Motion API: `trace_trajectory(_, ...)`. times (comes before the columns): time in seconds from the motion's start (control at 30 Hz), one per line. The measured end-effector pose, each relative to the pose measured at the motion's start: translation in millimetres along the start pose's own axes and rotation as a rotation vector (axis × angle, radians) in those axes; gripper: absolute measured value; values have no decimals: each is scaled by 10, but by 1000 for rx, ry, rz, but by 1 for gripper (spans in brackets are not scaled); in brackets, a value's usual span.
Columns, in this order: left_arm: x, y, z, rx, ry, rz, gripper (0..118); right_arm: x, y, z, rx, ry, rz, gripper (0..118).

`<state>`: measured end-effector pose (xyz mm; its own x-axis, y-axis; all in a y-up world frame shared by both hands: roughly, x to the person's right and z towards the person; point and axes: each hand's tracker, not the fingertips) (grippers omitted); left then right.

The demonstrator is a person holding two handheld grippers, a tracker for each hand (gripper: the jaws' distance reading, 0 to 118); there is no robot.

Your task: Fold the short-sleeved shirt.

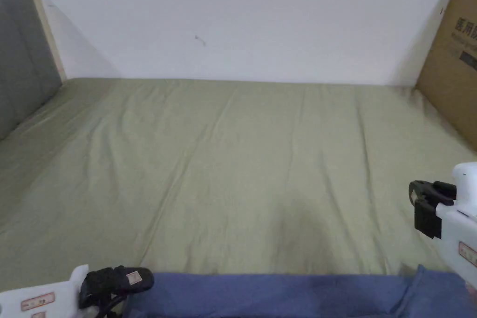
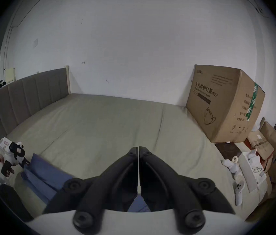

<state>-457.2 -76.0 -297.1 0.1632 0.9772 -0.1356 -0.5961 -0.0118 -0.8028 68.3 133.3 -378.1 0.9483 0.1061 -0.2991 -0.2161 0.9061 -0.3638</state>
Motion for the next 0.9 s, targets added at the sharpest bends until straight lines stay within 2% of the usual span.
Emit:
trace_trajectory(0.03,-1,-23,-88,-35,-22,7,118,-8,-1,-17,-5,3,8,1)
trace_trajectory(0.1,-15,28,-138,-45,54,-101,118,-38,3,-36,-13,10,16,1)
trace_trajectory(0.13,-17,33,-138,-51,62,-121,114,-51,7,-37,-16,13,15,1)
trace_trajectory(0.2,-144,135,-47,-57,32,-99,110,-55,19,-46,-21,23,8,1)
trace_trajectory(0.23,-154,146,9,-49,43,-105,89,-77,26,-42,-21,29,4,1)
trace_trajectory(0.27,-195,173,56,-10,160,-121,43,-82,34,-45,-23,34,1,1)
trace_trajectory(0.3,-252,184,56,-1,335,-127,5,-82,41,-47,-23,38,-2,1)
trace_trajectory(0.33,-461,164,131,15,454,-135,4,-81,46,-46,-22,40,-5,1)
trace_trajectory(0.37,-435,141,181,24,308,-82,4,-90,50,-39,-20,41,-7,1)
trace_trajectory(0.4,-381,138,204,37,361,-76,4,-91,54,-31,-18,43,-10,1)
trace_trajectory(0.43,-215,101,87,41,245,-141,4,-88,55,-21,-17,42,-12,1)
trace_trajectory(0.53,48,-10,-22,65,339,-206,4,-67,56,27,-15,52,-22,1)
trace_trajectory(0.63,399,-136,116,73,489,-340,4,-25,61,83,-10,59,-30,1)
trace_trajectory(0.8,958,-471,174,142,961,-524,4,51,42,187,10,68,-45,1)
trace_trajectory(0.83,1049,-538,137,156,995,-542,4,67,35,204,12,70,-50,1)
trace_trajectory(0.9,1141,-459,108,173,945,-566,4,98,20,241,15,79,-66,1)
